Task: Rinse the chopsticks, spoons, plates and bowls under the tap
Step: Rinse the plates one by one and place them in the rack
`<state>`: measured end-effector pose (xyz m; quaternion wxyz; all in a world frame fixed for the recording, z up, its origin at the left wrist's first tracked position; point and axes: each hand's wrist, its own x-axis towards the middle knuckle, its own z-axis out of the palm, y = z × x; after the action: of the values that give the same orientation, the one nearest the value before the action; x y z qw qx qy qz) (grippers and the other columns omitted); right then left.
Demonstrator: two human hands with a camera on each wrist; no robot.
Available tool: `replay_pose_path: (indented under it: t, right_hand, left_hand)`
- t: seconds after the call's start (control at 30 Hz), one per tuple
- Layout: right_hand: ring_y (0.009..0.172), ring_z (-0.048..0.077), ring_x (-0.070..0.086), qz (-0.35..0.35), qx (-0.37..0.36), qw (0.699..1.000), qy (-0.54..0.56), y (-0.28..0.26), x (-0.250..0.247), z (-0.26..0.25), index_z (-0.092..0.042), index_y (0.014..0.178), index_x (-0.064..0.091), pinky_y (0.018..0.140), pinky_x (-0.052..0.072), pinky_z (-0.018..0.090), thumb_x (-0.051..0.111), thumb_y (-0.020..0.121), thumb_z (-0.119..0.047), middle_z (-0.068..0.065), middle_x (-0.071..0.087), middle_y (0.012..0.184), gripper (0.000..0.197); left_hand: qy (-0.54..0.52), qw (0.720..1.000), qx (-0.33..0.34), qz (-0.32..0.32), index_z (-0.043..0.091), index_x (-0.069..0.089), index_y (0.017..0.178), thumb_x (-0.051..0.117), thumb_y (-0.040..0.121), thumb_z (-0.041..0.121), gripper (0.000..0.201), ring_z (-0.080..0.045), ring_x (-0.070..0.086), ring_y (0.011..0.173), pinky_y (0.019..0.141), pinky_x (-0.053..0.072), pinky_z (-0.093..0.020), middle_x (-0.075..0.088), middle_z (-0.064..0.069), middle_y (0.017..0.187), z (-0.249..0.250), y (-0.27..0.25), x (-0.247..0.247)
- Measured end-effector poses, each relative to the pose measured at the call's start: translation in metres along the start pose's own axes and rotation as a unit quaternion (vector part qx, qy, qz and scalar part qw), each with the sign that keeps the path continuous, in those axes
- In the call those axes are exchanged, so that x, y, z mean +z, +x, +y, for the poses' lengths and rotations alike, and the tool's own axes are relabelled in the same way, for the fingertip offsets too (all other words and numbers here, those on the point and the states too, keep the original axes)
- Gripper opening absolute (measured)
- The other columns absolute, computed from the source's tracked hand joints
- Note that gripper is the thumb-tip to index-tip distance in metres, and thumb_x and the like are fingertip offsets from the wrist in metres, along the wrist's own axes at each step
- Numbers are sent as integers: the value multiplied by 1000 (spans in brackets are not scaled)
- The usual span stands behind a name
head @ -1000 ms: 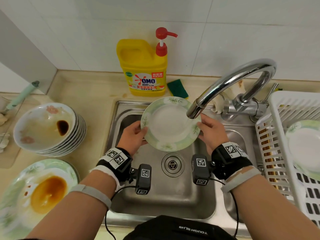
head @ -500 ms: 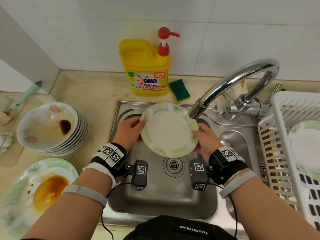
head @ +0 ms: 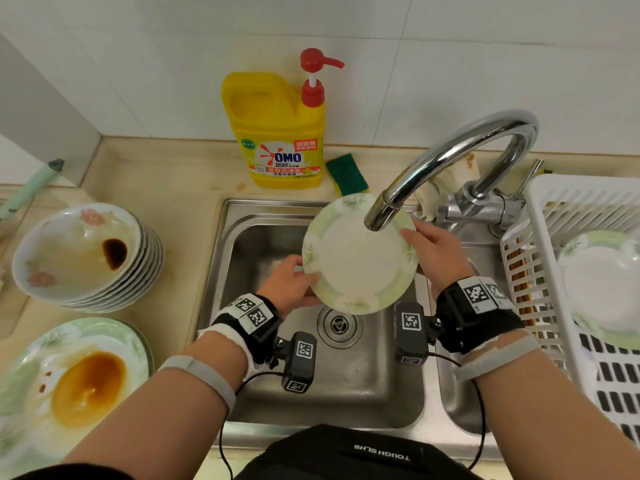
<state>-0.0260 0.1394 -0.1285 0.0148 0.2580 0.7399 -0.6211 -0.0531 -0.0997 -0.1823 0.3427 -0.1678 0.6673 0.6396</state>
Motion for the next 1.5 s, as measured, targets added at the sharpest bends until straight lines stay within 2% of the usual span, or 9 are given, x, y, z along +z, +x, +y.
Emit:
replay_pose_path:
  t: [0.1,0.37,0.5,0.67,0.77,0.93,1.13,1.27,1.5]
  right_hand:
    - [102,30,72,-8,-30,1000,2,-1,0,3,-57,89,75,96,55,56,61,95,-22,-3,78,101,38]
    - [96,24,75,-28,36,995,86,1,23,13,-36,99,77,90,59,51,53,102,-4,2,79,100,39]
    - [101,25,73,-53,63,988,127,-2,34,19,-26,112,73,85,60,45,52,102,0,2,77,108,34]
    - [104,32,69,-98,98,985,105,-19,47,22,-27,106,68,79,60,45,51,99,7,9,72,115,39]
    - [109,37,68,-143,96,984,38,-31,54,19,-21,114,63,83,60,49,49,97,11,12,69,118,39]
    - [101,32,72,-161,52,986,-8,-50,65,8,-21,99,68,85,61,47,54,98,3,18,72,113,27]
    - [85,15,76,-134,-92,985,-61,-66,61,-17,-23,97,76,80,63,34,67,96,-7,8,78,101,18]
    - [76,-5,72,-100,-174,971,-134,-79,50,-34,-14,108,78,68,53,9,68,97,-16,-3,78,95,15]
    - [93,6,73,-46,-239,956,-164,-95,34,-42,-22,106,79,91,56,30,68,96,-21,-10,79,96,15]
  left_hand:
    - [-2,999,38,9,7,44,125,60,98,1,32,-38,70,107,82,63,-48,65,-25,121,0,2,-3]
    - [49,988,139,39,20,49,127,62,98,7,35,-20,70,104,81,63,-37,68,-6,120,11,-10,-32]
    - [57,987,148,29,39,62,119,65,98,12,34,-22,69,111,88,61,-45,71,-1,121,10,-25,-48]
    - [114,976,171,75,30,62,114,62,99,10,25,-24,70,105,80,63,-41,72,-2,112,12,-47,-65]
    - [201,951,205,114,31,66,105,63,98,12,21,-24,72,101,88,60,-48,75,1,103,16,-63,-76]
    - [247,925,242,158,36,69,108,62,91,32,19,-21,72,98,89,60,-49,76,4,104,22,-89,-92]
    - [290,877,325,204,20,70,117,60,100,18,20,-18,70,95,88,58,-41,74,3,100,32,-124,-101]
    - [303,853,362,221,18,72,116,60,100,19,20,-21,70,94,87,58,-40,75,-1,99,38,-137,-102]
    - [296,845,399,198,20,71,121,60,100,21,24,-20,71,98,90,58,-44,76,0,102,45,-149,-97]
